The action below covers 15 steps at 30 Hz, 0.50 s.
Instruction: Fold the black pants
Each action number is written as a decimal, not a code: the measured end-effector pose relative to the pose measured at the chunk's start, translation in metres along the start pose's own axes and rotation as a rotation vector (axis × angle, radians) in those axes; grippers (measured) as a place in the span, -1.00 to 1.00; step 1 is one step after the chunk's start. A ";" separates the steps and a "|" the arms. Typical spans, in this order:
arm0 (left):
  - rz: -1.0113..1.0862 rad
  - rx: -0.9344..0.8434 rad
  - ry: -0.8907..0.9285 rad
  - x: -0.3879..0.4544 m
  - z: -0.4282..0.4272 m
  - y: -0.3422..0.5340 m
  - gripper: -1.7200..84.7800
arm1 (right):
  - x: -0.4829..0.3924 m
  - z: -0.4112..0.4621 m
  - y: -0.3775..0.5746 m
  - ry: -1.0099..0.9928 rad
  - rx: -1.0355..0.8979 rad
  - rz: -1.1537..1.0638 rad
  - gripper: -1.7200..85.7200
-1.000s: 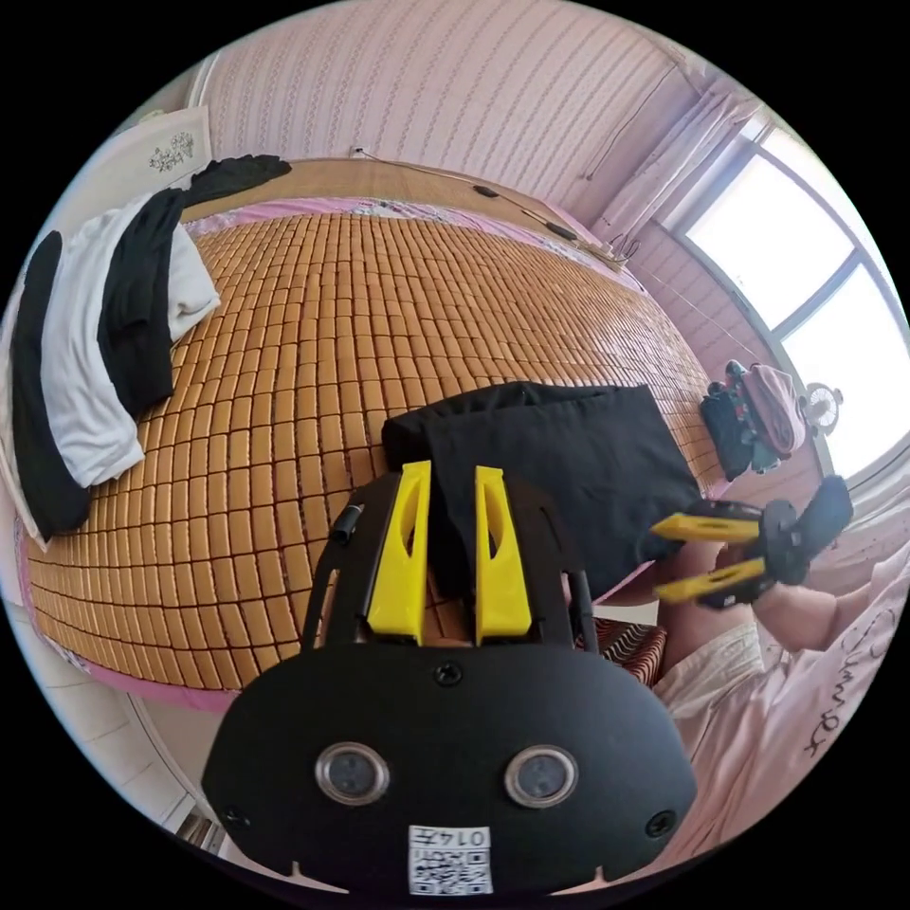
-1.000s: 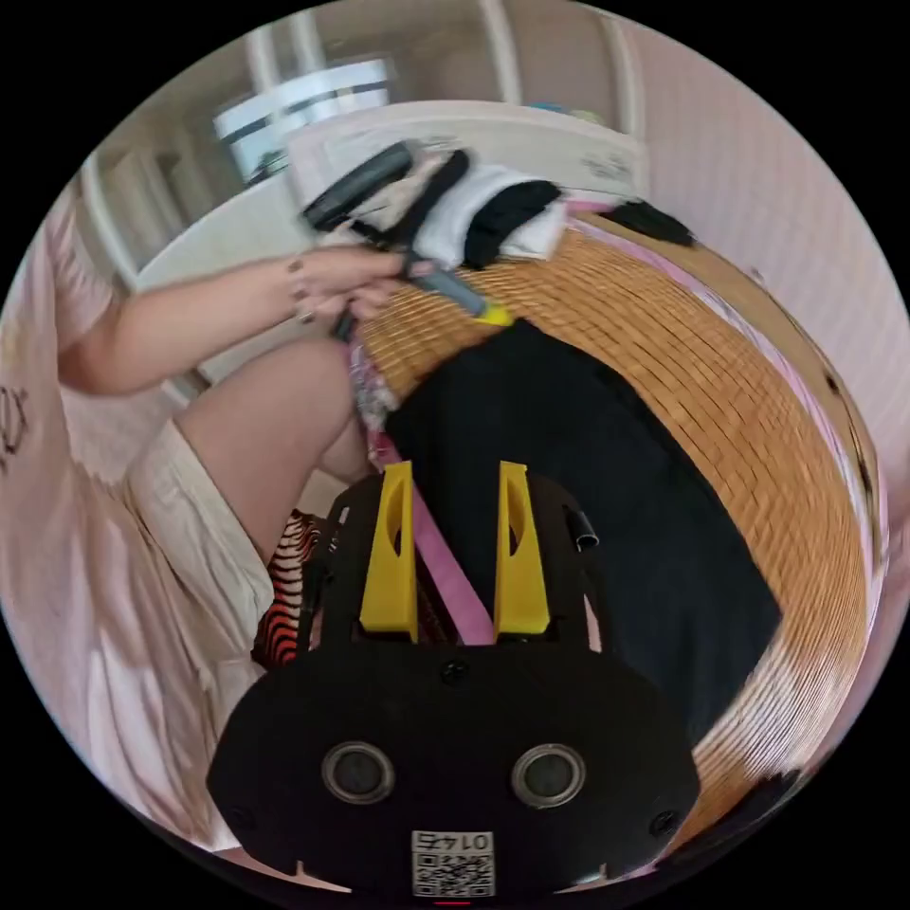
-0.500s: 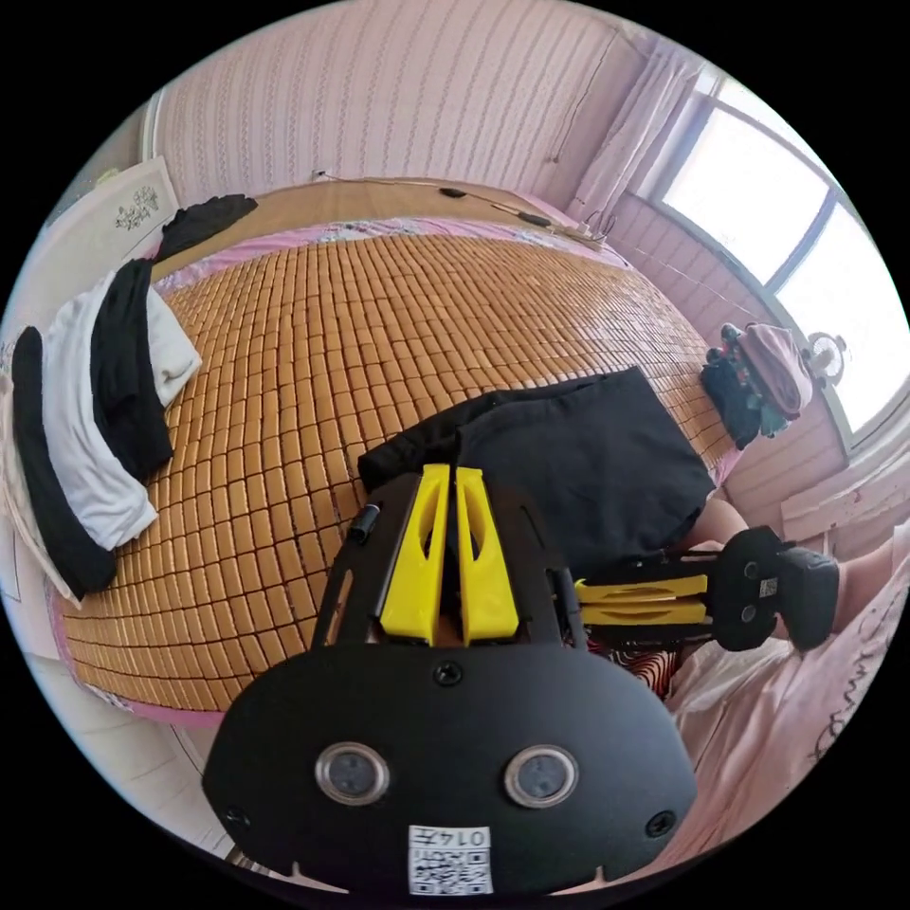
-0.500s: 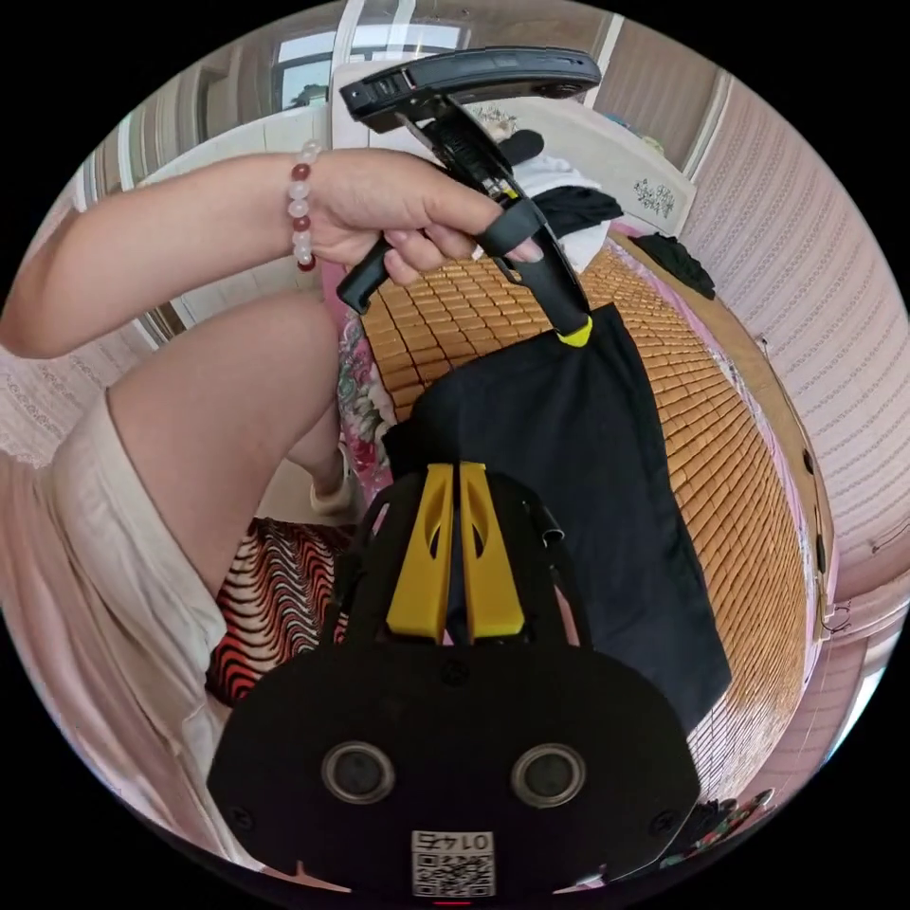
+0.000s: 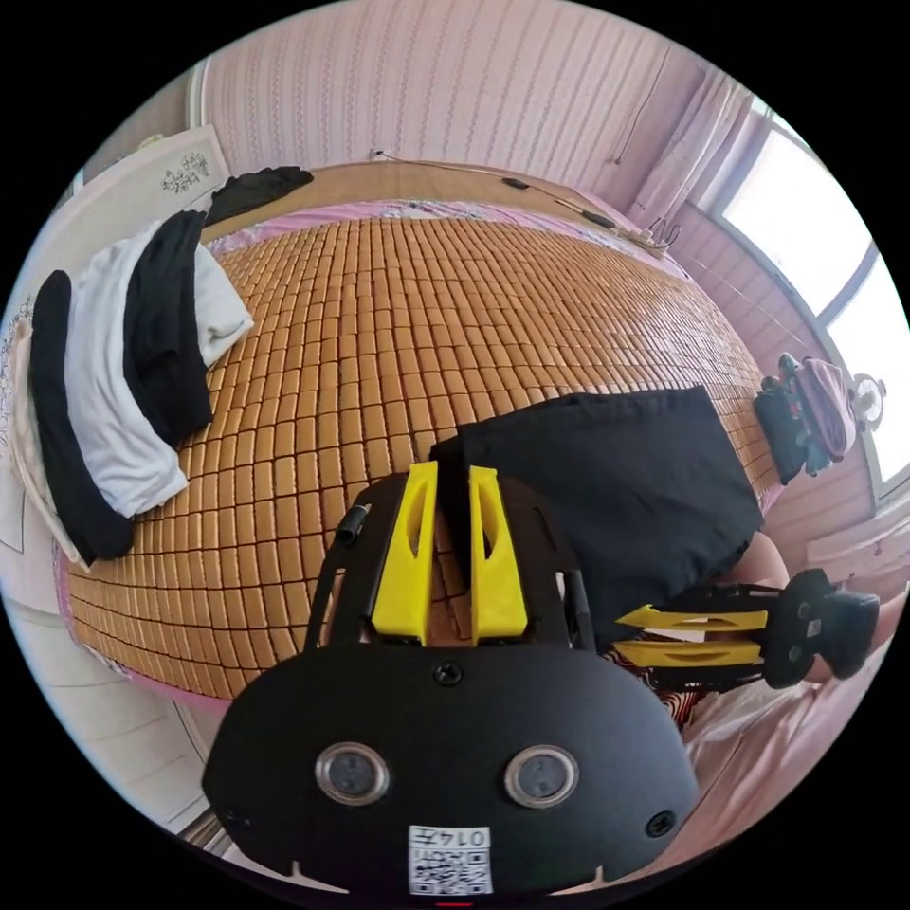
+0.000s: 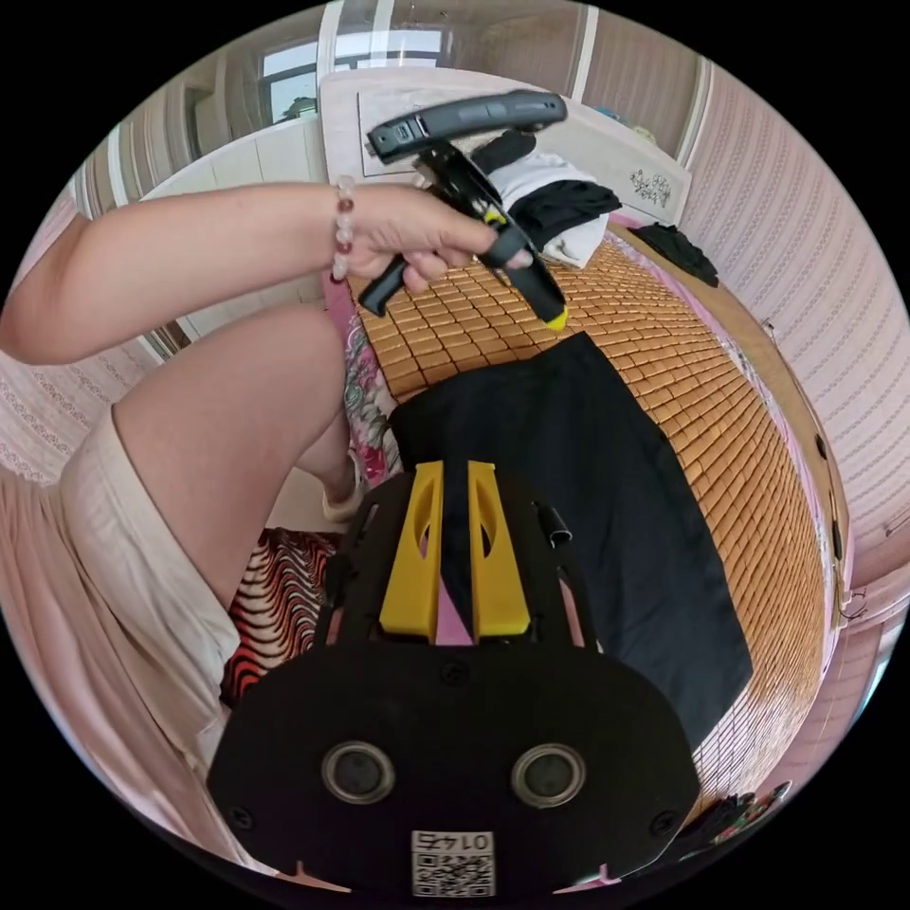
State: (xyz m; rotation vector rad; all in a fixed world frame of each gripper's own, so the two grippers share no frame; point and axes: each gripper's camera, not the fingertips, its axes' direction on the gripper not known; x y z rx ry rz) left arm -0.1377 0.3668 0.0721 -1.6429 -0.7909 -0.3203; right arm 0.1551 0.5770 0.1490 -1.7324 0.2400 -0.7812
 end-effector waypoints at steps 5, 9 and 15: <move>0.099 0.031 0.060 0.035 -0.016 0.019 -0.90 | 0.026 -0.021 0.023 -0.015 0.003 0.076 -0.96; 0.213 -0.010 0.230 0.092 0.003 0.036 -0.97 | 0.107 -0.042 0.056 0.270 -0.154 0.342 -0.98; 0.417 -0.016 0.350 0.210 0.057 0.053 -0.98 | 0.204 -0.035 0.058 0.068 -0.175 0.438 -0.97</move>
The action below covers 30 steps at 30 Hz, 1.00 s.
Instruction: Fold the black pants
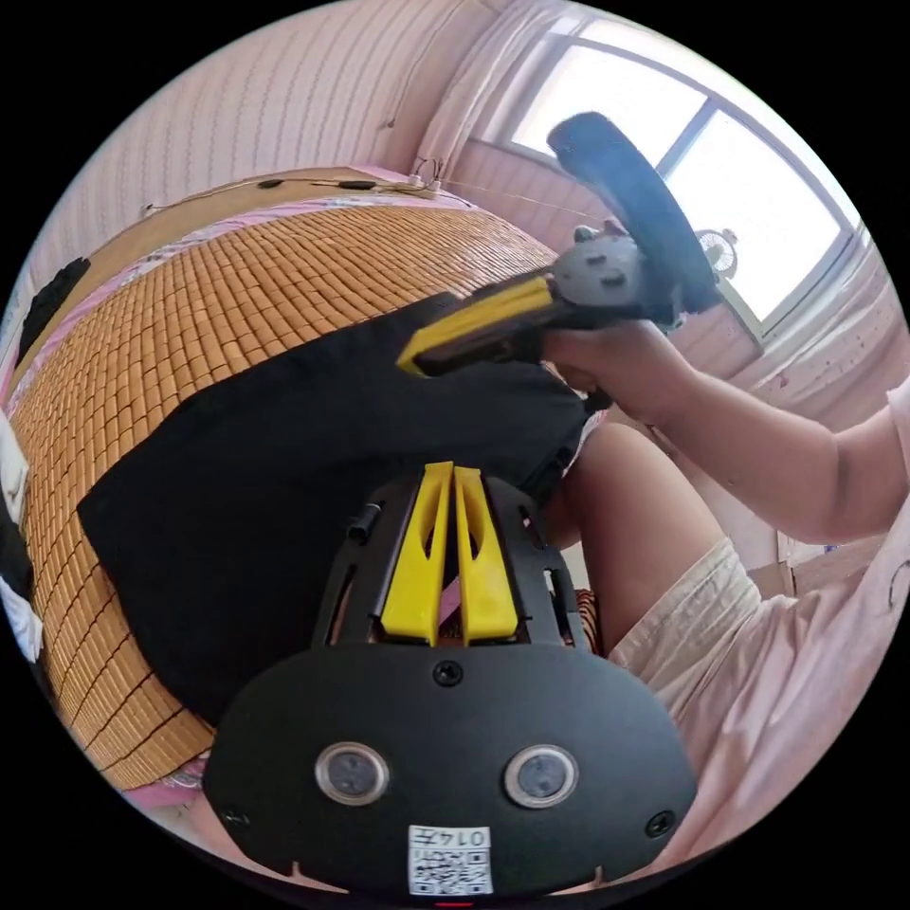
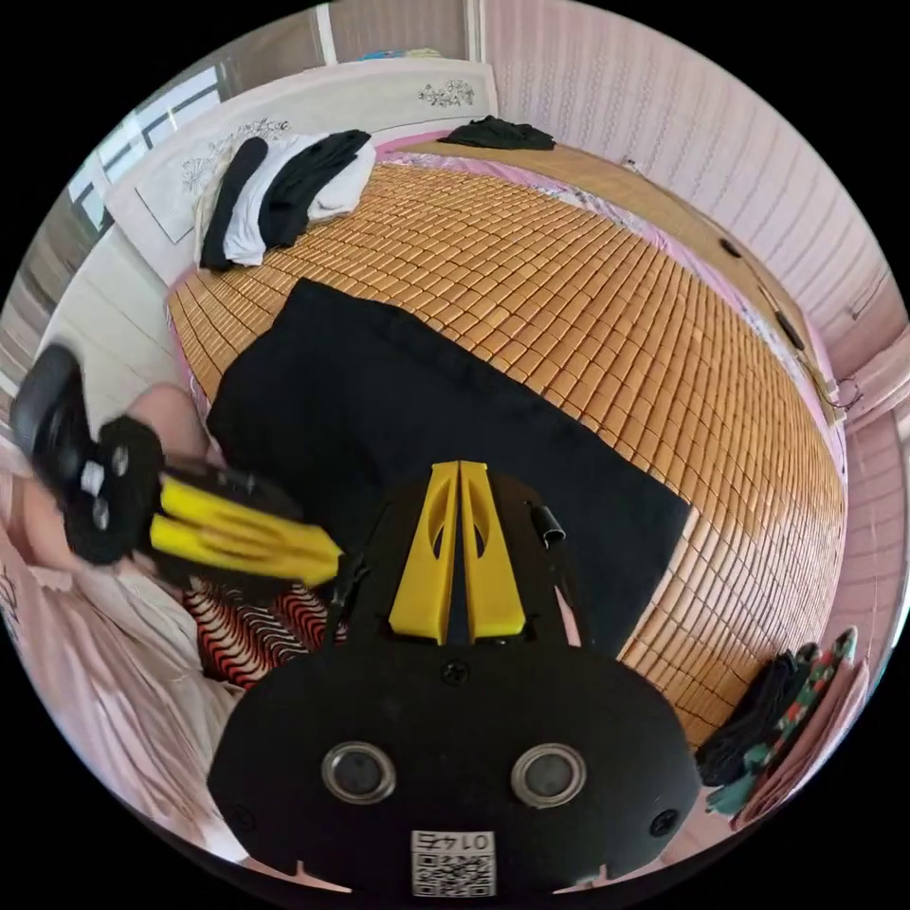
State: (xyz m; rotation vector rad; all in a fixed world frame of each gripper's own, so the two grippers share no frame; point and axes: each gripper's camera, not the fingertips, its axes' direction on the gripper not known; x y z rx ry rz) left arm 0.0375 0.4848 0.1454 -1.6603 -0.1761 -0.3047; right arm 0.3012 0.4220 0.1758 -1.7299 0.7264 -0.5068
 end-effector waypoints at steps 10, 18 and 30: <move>0.015 -0.063 -0.145 0.047 0.086 0.023 -0.98 | 0.044 0.047 -0.029 -0.021 -0.190 -0.096 -0.97; 0.043 -0.070 -0.174 0.066 0.104 0.036 -0.98 | 0.114 0.067 -0.057 -0.079 -0.265 -0.115 -0.97; 0.131 0.076 -0.041 0.096 0.095 0.037 -0.84 | 0.254 -0.010 0.177 -0.143 -0.003 0.512 -0.82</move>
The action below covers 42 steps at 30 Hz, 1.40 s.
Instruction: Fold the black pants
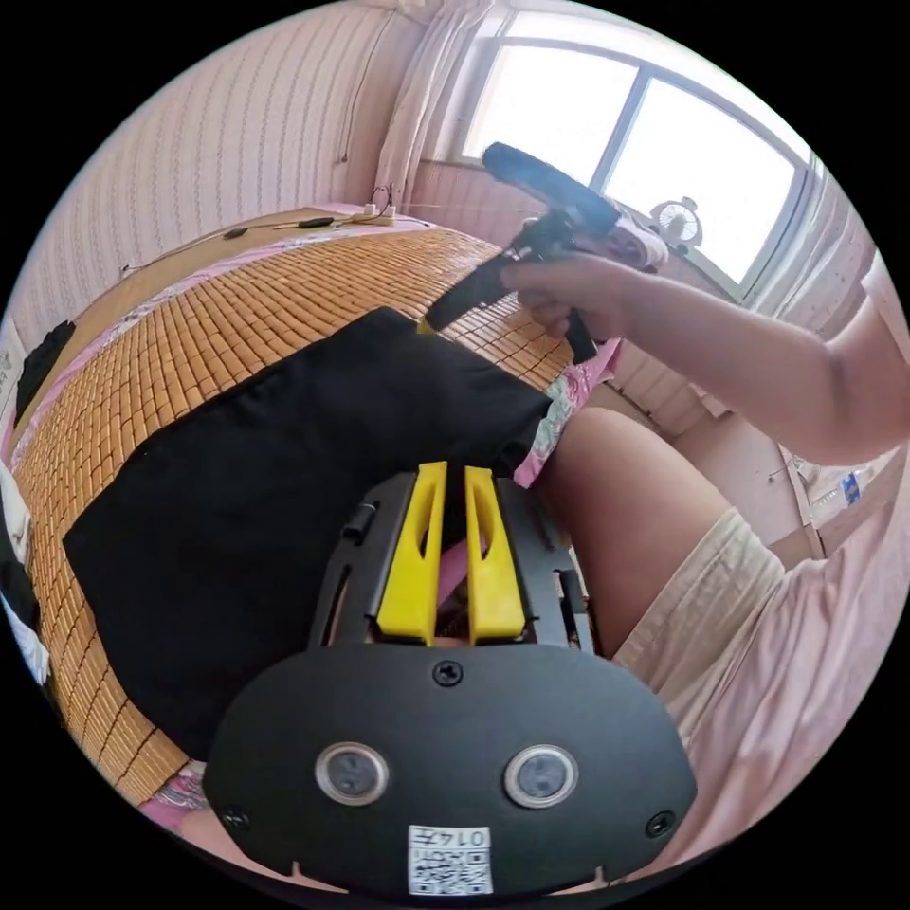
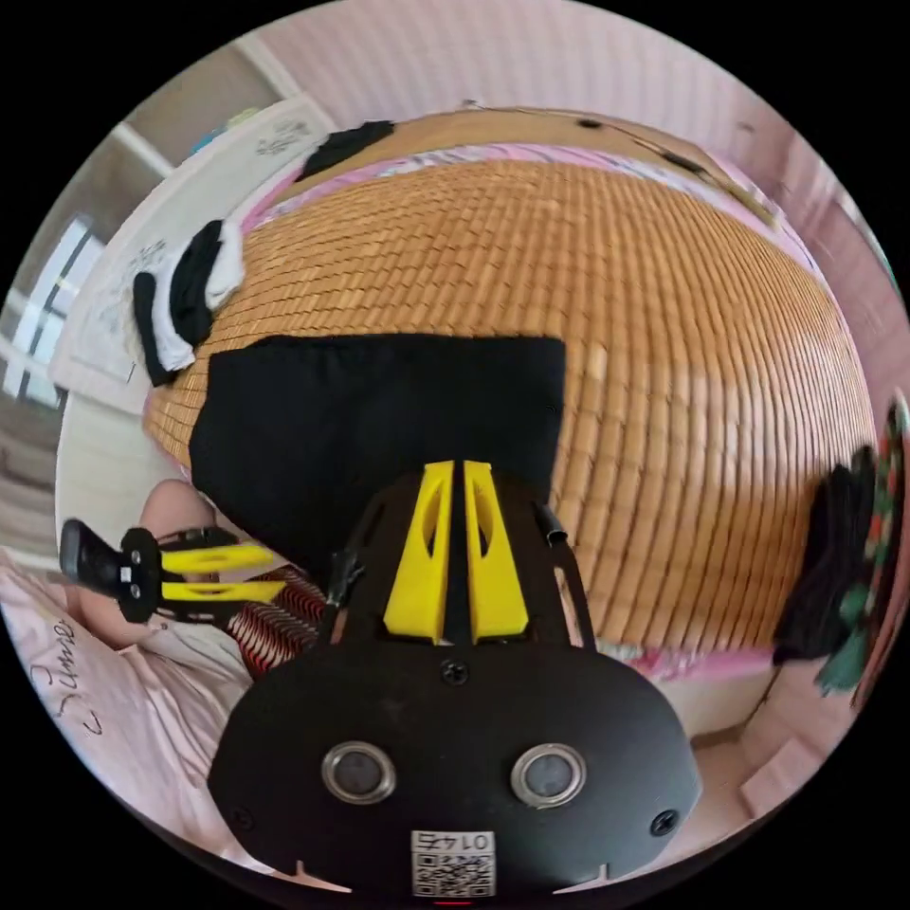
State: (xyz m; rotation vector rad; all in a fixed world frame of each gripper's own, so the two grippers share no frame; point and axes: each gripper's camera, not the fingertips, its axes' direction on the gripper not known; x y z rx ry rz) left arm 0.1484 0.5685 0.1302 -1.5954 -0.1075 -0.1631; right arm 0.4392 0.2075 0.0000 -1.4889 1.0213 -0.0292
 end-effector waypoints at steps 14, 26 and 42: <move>0.272 -0.031 0.117 0.076 0.070 -0.056 -0.60 | 0.102 -0.028 0.080 -0.606 0.071 0.107 -0.92; 0.145 0.043 0.036 0.060 0.042 -0.040 -0.93 | 0.208 0.003 0.096 -0.611 0.258 0.390 -0.54; 0.192 0.242 0.284 0.089 0.001 -0.048 -0.93 | 0.253 -0.090 0.141 -0.744 0.659 0.432 -0.94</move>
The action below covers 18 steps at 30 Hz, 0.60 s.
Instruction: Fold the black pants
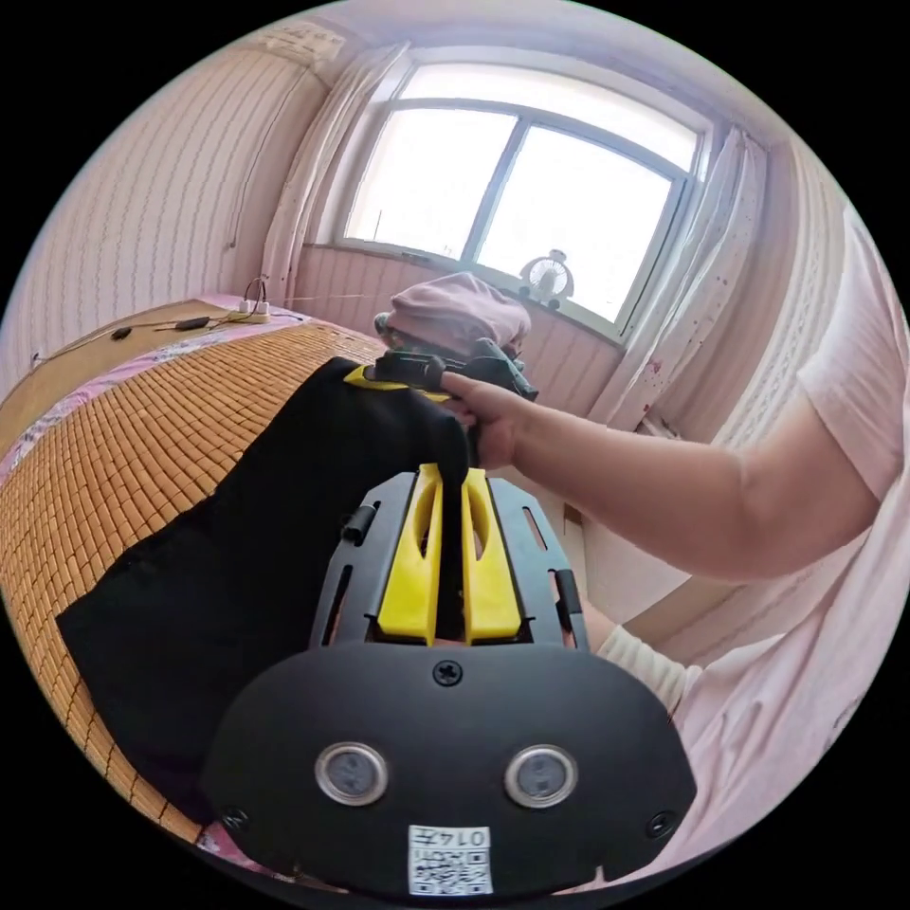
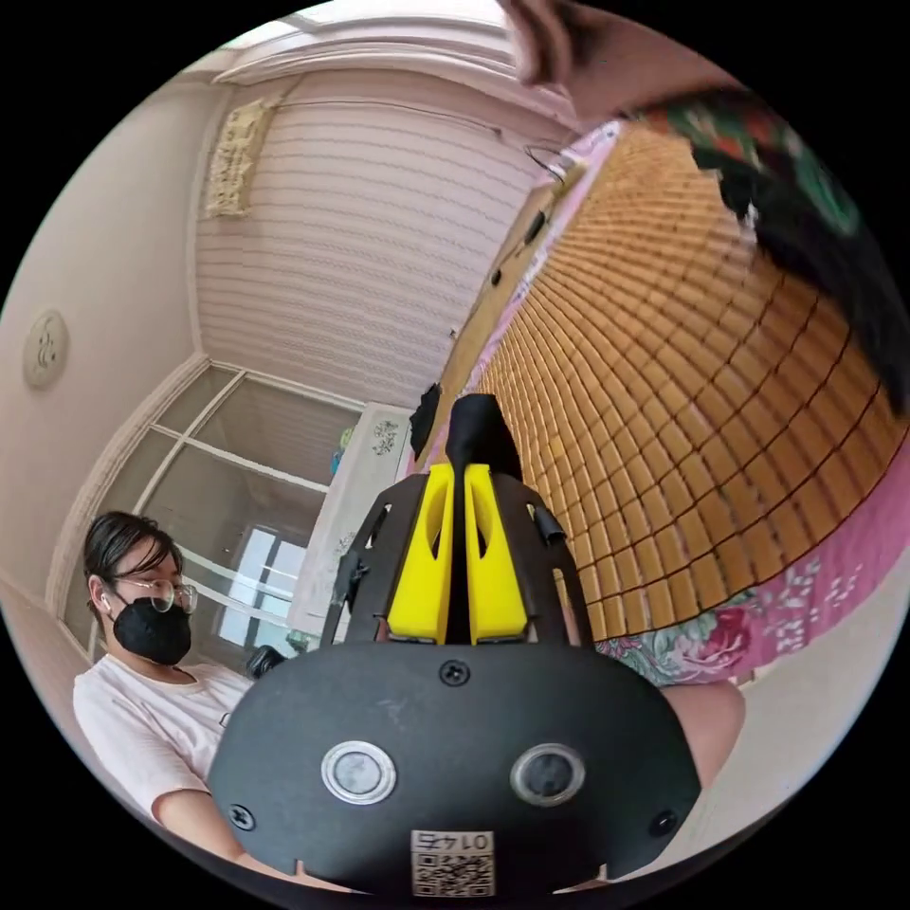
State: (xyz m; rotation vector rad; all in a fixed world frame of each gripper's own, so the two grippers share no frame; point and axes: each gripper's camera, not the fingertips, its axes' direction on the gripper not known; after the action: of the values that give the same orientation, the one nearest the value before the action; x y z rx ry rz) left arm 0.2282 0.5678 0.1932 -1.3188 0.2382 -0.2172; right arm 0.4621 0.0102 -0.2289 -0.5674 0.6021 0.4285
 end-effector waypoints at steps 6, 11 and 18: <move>-0.064 0.131 0.026 -0.017 -0.034 -0.003 -0.92 | -0.069 0.075 0.009 0.100 -0.168 -0.181 -0.91; -0.097 0.060 -0.217 -0.050 -0.080 0.036 -0.89 | -0.089 0.190 0.048 0.064 -0.337 -0.286 -0.83; -0.428 -0.126 -0.324 -0.116 -0.101 0.091 -0.84 | -0.113 0.214 0.092 0.196 -0.448 -0.425 -0.85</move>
State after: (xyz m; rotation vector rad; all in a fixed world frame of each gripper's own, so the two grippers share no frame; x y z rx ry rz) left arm 0.0899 0.5294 0.0868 -1.4981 -0.3127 -0.3481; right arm 0.4164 0.1869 -0.0452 -1.1495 0.5544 0.1004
